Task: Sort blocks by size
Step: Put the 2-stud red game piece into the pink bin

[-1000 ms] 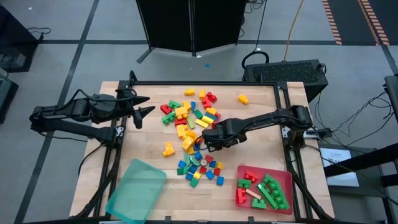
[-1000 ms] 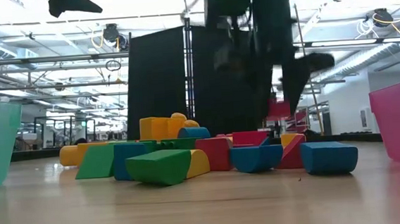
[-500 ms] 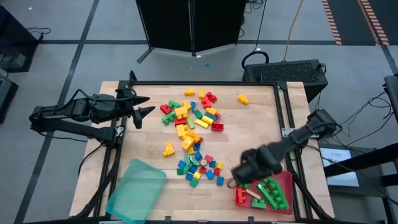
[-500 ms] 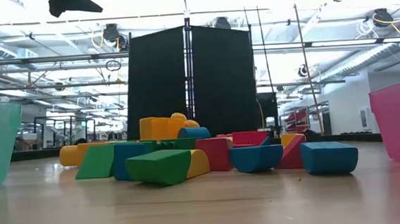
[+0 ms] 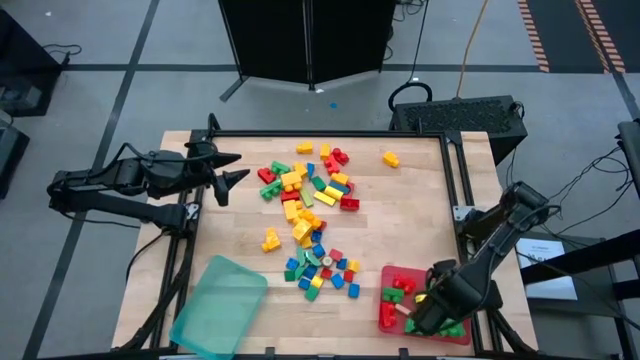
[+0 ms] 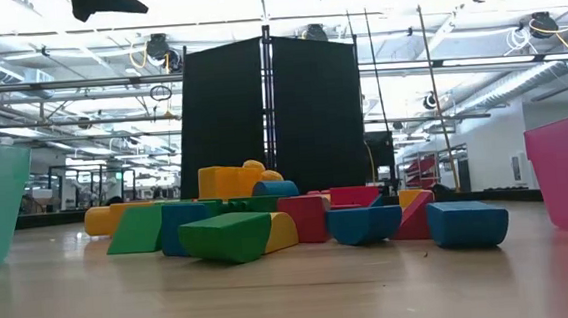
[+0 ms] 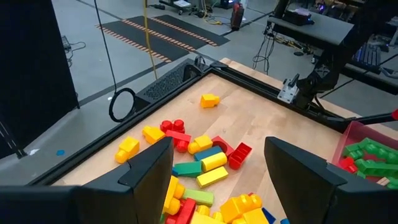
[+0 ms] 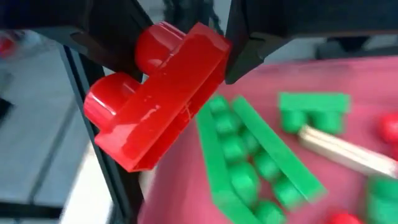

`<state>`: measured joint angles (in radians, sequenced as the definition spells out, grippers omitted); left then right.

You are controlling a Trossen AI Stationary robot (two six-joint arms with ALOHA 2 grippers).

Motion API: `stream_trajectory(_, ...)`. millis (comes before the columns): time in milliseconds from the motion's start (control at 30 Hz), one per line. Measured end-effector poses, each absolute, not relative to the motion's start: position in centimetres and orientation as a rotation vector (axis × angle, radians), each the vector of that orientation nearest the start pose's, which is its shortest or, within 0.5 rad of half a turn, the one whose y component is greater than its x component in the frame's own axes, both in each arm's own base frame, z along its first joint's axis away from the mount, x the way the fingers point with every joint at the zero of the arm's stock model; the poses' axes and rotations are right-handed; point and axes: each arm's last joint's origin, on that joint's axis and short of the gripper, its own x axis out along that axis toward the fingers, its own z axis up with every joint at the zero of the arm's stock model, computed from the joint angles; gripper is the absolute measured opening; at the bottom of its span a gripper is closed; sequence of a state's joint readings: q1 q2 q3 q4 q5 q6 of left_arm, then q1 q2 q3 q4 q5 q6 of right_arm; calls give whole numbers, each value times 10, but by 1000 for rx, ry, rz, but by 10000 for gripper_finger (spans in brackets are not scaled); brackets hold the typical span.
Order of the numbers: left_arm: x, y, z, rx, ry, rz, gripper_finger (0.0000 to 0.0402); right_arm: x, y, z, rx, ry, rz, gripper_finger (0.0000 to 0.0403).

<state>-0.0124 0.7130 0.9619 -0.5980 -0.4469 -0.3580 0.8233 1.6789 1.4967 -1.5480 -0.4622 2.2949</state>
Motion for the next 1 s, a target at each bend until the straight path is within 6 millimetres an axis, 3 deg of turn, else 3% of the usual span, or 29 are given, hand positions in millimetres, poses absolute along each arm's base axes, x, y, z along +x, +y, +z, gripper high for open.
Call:
stream_trajectory(167, 131, 11, 363, -269, 261, 486, 255, 176, 226, 269, 1051, 1786, -1352, 182)
stream_trajectory(667, 132, 11, 364, -274, 243, 481, 255, 169, 212, 200, 980, 1915, -1277, 182)
stream_trajectory(900, 132, 11, 364, -276, 240, 481, 255, 162, 207, 190, 936, 2050, -1258, 261)
stream_trajectory(1000, 132, 11, 364, -276, 241, 481, 255, 163, 206, 190, 940, 2055, -1239, 274)
